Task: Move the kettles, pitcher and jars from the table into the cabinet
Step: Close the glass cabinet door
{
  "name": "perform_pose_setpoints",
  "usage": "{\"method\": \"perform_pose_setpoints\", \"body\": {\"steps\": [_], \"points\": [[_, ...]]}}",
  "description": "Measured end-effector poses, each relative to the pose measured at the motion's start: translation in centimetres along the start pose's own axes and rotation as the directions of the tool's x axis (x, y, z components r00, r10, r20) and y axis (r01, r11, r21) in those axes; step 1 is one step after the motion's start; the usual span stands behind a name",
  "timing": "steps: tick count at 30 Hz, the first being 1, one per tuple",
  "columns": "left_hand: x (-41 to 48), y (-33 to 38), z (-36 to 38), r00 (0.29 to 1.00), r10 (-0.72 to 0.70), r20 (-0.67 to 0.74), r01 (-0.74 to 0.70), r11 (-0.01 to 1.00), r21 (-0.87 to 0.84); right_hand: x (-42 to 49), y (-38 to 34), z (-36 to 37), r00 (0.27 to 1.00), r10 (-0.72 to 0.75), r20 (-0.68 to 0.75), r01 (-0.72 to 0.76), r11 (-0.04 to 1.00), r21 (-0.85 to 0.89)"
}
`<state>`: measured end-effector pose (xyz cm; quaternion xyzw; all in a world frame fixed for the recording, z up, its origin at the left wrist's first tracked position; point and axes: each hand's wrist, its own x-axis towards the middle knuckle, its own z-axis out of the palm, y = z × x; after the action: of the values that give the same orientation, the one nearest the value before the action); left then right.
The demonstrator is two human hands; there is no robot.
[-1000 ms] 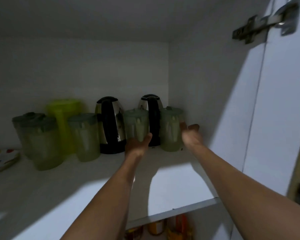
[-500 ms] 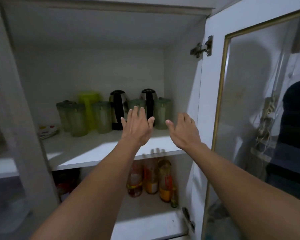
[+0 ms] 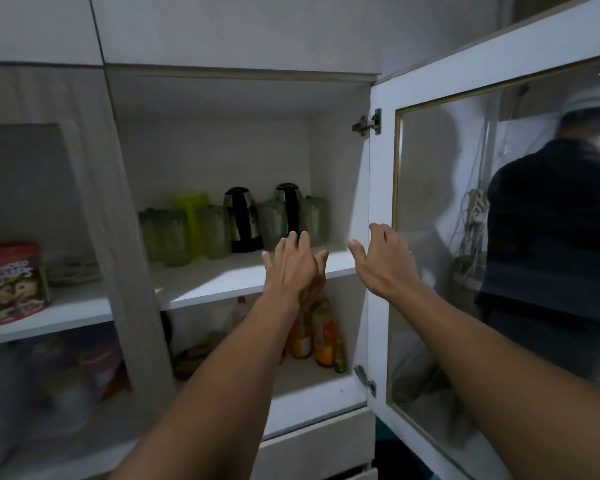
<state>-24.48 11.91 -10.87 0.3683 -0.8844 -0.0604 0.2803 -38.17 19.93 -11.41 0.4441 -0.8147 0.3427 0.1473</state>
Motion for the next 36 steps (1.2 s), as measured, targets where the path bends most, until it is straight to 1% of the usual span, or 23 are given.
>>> {"method": "perform_pose_setpoints", "body": {"steps": [2, 6, 11, 14, 18, 21, 24, 27, 30, 32, 34, 36], "points": [[-2.7, -0.2, -0.1, 0.999, 0.026, 0.043, -0.026, 0.999, -0.021, -3.7, -0.3, -0.9, 0.999, 0.032, 0.031, -0.030, 0.998, -0.056], [-7.8, 0.5, -0.1, 0.992, 0.043, 0.120, -0.033, 0.996, -0.082, -9.5, -0.1, -3.4, 0.993, 0.092, 0.080, -0.079, 0.984, -0.157], [-11.3, 4.2, 0.3, 0.983, 0.110, 0.144, -0.082, 0.979, -0.187, -12.8, 1.4, -8.9, 0.979, 0.202, -0.020, -0.200, 0.946, -0.255], [-12.5, 7.7, 1.3, 0.974, 0.192, 0.122, -0.165, 0.964, -0.208, -13.9, 3.7, -12.6, 0.965, 0.249, -0.078, -0.261, 0.925, -0.275], [-12.7, 13.1, 3.2, 0.957, 0.251, 0.147, -0.208, 0.943, -0.260, -14.7, 7.2, -17.7, 0.939, 0.296, -0.174, -0.338, 0.885, -0.320], [-12.6, 18.3, 4.7, 0.938, 0.304, 0.168, -0.245, 0.922, -0.301, -14.7, 10.4, -21.6, 0.900, 0.337, -0.275, -0.417, 0.851, -0.321], [-12.7, 24.4, 6.4, 0.918, 0.348, 0.190, -0.267, 0.897, -0.351, -14.1, 13.8, -25.0, 0.850, 0.363, -0.382, -0.473, 0.845, -0.249], [-13.0, 30.0, 7.8, 0.900, 0.384, 0.206, -0.283, 0.874, -0.395, -12.9, 16.9, -27.4, 0.810, 0.407, -0.423, -0.498, 0.858, -0.128], [-12.8, 34.4, 10.0, 0.896, 0.408, 0.177, -0.306, 0.855, -0.419, -11.2, 19.6, -28.7, 0.792, 0.456, -0.406, -0.500, 0.866, -0.005], [-12.5, 36.2, 11.2, 0.899, 0.411, 0.152, -0.311, 0.842, -0.441, -10.0, 20.5, -28.8, 0.815, 0.458, -0.356, -0.461, 0.884, 0.081], [-12.1, 37.4, 12.1, 0.899, 0.409, 0.154, -0.310, 0.845, -0.436, -8.8, 21.2, -28.6, 0.827, 0.463, -0.320, -0.430, 0.886, 0.172], [-11.7, 38.1, 12.7, 0.899, 0.407, 0.164, -0.306, 0.849, -0.432, -7.8, 21.8, -28.4, 0.801, 0.498, -0.333, -0.437, 0.866, 0.243]]}}
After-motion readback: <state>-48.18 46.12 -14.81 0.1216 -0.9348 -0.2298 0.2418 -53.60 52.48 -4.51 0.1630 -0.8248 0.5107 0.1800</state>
